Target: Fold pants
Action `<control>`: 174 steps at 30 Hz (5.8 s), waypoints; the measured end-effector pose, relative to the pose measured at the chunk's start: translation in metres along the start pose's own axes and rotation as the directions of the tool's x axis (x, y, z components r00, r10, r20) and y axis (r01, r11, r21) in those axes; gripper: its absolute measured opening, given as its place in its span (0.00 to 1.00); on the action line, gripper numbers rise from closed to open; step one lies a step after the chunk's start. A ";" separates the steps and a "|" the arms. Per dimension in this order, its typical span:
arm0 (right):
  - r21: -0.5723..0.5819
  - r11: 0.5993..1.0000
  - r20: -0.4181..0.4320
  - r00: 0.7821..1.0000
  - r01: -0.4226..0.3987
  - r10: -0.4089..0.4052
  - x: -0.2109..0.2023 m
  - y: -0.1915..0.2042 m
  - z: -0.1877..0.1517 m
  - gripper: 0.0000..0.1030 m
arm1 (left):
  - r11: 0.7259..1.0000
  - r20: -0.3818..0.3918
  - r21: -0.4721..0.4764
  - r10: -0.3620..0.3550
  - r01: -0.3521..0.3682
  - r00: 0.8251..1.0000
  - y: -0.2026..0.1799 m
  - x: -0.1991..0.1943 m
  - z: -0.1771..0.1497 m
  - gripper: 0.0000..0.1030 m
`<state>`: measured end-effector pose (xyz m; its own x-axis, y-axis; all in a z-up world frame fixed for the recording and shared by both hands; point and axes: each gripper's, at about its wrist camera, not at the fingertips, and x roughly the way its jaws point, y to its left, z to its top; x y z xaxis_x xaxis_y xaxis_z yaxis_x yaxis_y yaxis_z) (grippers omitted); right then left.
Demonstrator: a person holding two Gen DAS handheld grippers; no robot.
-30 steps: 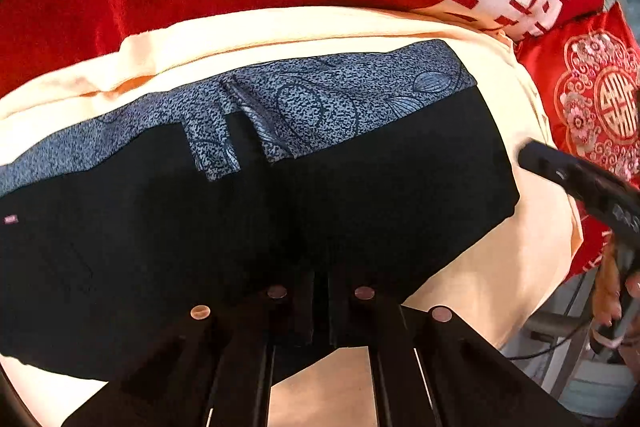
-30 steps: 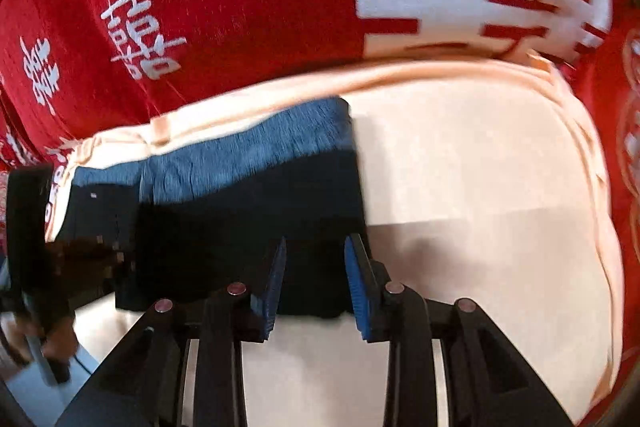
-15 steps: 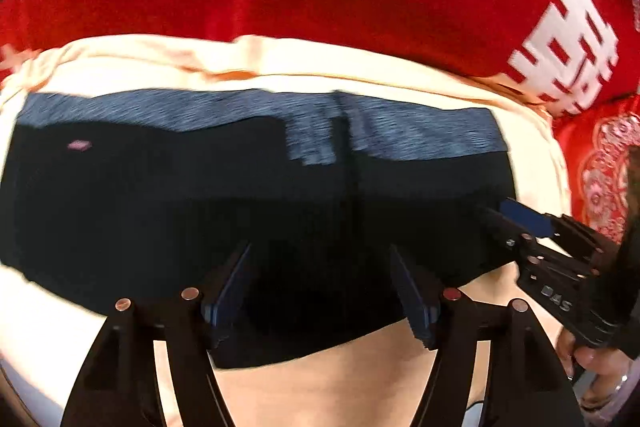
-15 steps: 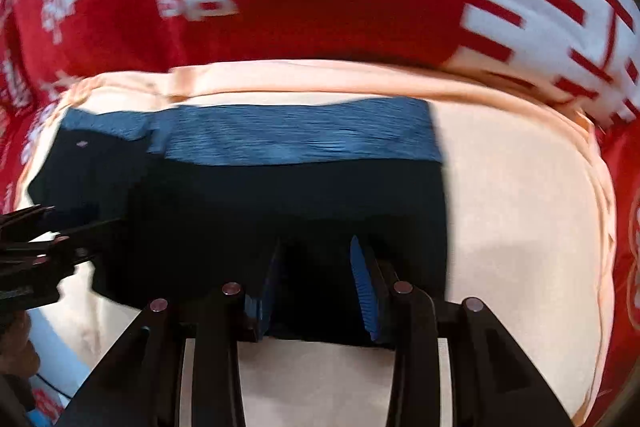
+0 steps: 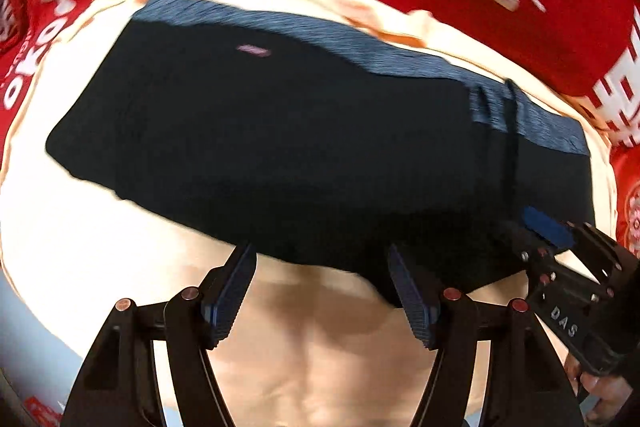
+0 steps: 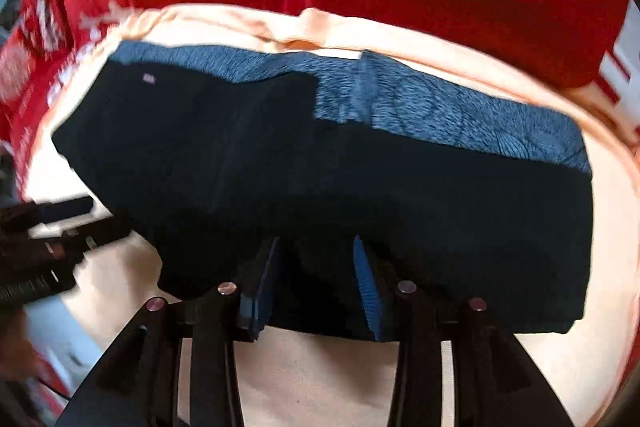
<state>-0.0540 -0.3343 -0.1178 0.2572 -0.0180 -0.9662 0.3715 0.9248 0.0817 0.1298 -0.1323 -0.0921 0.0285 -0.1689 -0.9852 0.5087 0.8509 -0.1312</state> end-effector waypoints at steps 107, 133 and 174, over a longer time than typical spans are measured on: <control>-0.304 0.864 -0.517 0.831 -0.401 0.204 0.077 0.317 0.241 0.81 | 0.934 0.452 0.191 0.189 -0.302 0.872 0.051 -0.018 0.023 0.32; 0.158 0.798 -0.012 0.807 -0.582 0.591 -0.066 -0.017 0.132 0.17 | 0.837 0.453 0.527 -0.127 -0.150 0.883 -0.163 -0.100 -0.006 0.32; 0.313 0.949 -0.064 0.996 -0.042 0.065 -0.015 -0.152 -0.001 0.34 | 0.963 0.107 0.226 0.126 -0.148 0.986 -0.131 -0.023 0.009 0.64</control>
<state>-0.1150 -0.4746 -0.1157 0.2233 0.0667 -0.9725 0.6211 0.7591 0.1947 0.0701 -0.2446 -0.0515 0.1842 -0.1123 -0.9765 0.6803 0.7316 0.0442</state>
